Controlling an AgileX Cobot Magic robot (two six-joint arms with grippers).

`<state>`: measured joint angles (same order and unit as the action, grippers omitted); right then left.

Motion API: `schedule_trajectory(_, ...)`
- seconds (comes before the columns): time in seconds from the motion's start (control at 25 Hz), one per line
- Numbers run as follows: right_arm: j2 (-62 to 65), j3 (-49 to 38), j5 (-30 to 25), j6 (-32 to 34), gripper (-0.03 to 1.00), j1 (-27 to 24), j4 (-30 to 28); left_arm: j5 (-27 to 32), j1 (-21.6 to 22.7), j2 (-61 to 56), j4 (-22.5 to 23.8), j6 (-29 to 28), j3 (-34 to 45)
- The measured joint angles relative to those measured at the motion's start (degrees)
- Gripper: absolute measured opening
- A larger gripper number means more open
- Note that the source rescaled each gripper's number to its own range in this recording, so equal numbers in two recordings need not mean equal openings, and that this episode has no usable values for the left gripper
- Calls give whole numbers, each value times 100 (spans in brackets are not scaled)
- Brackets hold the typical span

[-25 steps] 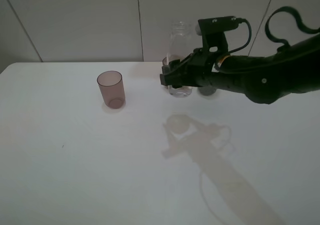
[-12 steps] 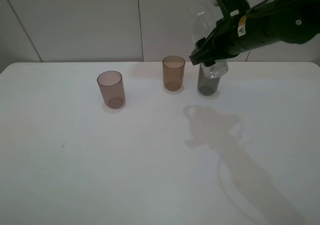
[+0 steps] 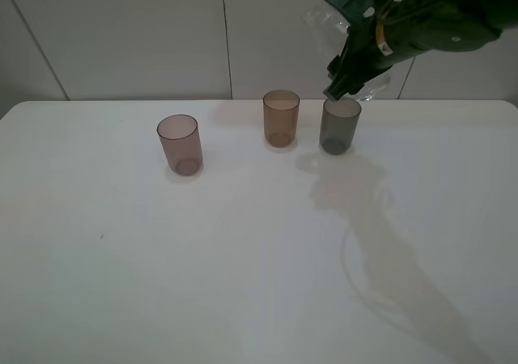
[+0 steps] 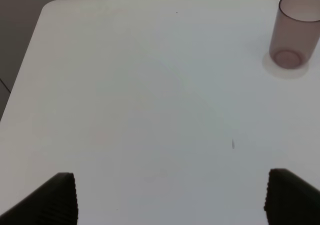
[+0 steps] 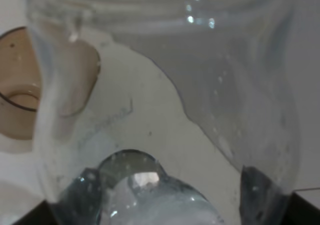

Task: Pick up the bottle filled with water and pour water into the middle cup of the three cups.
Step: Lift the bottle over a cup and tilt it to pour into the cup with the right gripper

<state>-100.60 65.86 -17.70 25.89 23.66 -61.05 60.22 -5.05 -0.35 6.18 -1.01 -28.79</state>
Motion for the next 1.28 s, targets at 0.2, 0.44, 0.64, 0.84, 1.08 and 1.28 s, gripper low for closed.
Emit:
schedule_trajectory(0.2, -376, 395, -179, 14, 2, -15, -471, 0, 0, 0, 0, 0, 0)
schedule_trajectory(0.44, -612, 588, -262, 14, 2, 6, -695, 0, 0, 0, 0, 0, 0)
schedule_trajectory(0.64, -780, 588, -322, 14, 2, 47, -977, 0, 0, 0, 0, 0, 0)
schedule_trajectory(0.84, -833, 588, -560, 14, 2, 47, -1478, 0, 0, 0, 0, 0, 0)
schedule_trajectory(1.08, -866, 588, -670, 14, 2, 67, -1894, 0, 0, 0, 0, 0, 0)
schedule_trajectory(1.28, -987, 588, -789, 14, 2, 166, -2172, 0, 0, 0, 0, 0, 0)
